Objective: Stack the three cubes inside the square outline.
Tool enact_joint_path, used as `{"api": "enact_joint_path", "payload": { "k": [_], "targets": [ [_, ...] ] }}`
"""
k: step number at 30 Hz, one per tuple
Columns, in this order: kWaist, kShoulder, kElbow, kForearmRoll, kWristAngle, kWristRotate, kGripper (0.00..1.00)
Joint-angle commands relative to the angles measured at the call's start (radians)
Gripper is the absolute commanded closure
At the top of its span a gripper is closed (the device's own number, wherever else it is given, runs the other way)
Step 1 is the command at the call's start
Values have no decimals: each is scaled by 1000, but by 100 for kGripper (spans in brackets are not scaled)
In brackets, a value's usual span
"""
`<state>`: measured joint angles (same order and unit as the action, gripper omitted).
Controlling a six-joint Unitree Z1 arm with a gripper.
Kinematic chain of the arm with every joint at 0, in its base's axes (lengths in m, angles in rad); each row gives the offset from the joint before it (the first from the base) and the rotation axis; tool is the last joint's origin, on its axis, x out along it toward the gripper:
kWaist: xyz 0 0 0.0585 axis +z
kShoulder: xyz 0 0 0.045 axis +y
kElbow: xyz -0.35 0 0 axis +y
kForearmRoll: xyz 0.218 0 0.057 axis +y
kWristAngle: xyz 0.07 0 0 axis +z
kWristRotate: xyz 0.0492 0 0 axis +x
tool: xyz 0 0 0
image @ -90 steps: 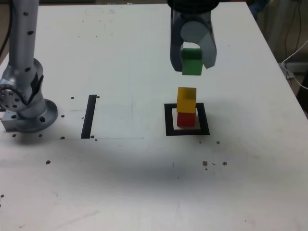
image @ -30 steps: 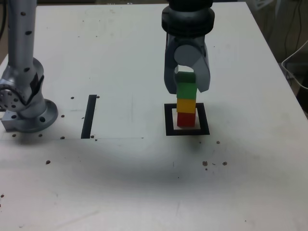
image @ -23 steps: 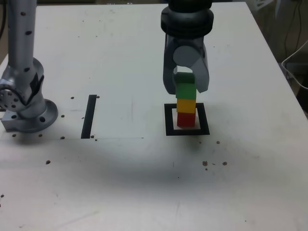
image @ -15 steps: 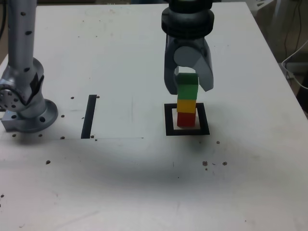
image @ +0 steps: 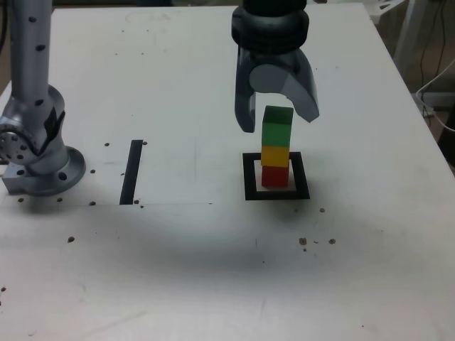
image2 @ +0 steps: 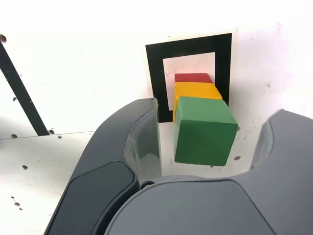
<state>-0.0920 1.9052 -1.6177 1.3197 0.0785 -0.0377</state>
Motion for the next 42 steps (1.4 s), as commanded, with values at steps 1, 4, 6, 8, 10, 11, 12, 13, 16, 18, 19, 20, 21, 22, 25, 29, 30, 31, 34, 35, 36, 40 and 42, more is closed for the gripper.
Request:
{"api": "enact_joint_path", "payload": {
  "k": [1,4,6,8,10,11,12,13,16,18,19,20,21,22,25,29,30,31,34,35,36,40,42],
  "targets": [
    [-2,-13,8,1,-4,-2,0],
    [-2,-25,15,1,-12,-2,0],
    [-2,-38,20,3,-19,0,0],
    [-2,-55,23,10,-26,2,0],
    [-2,-73,25,23,-32,6,0],
    [-2,-83,26,31,-35,8,0],
    [-2,-93,27,40,-37,9,1],
    [-2,-103,29,49,-38,11,1],
    [-2,-137,45,68,-43,16,1],
    [-1,-159,66,69,-47,19,0],
    [0,-170,80,68,-49,20,0],
    [1,-182,96,66,-51,21,0],
    [4,-194,115,64,-53,22,0],
    [7,-207,136,62,-54,22,0],
    [25,-244,210,52,-59,22,0],
    [56,-277,312,27,-68,24,0],
    [64,-283,336,18,-69,26,0],
    [72,-287,357,10,-71,28,0],
    [92,-291,411,-16,-71,39,0],
    [98,-290,425,-23,-70,43,0],
    [103,-288,439,-30,-69,47,0],
    [118,-277,493,-57,-59,58,0],
    [122,-273,519,-73,-55,60,0]
  ]
}}
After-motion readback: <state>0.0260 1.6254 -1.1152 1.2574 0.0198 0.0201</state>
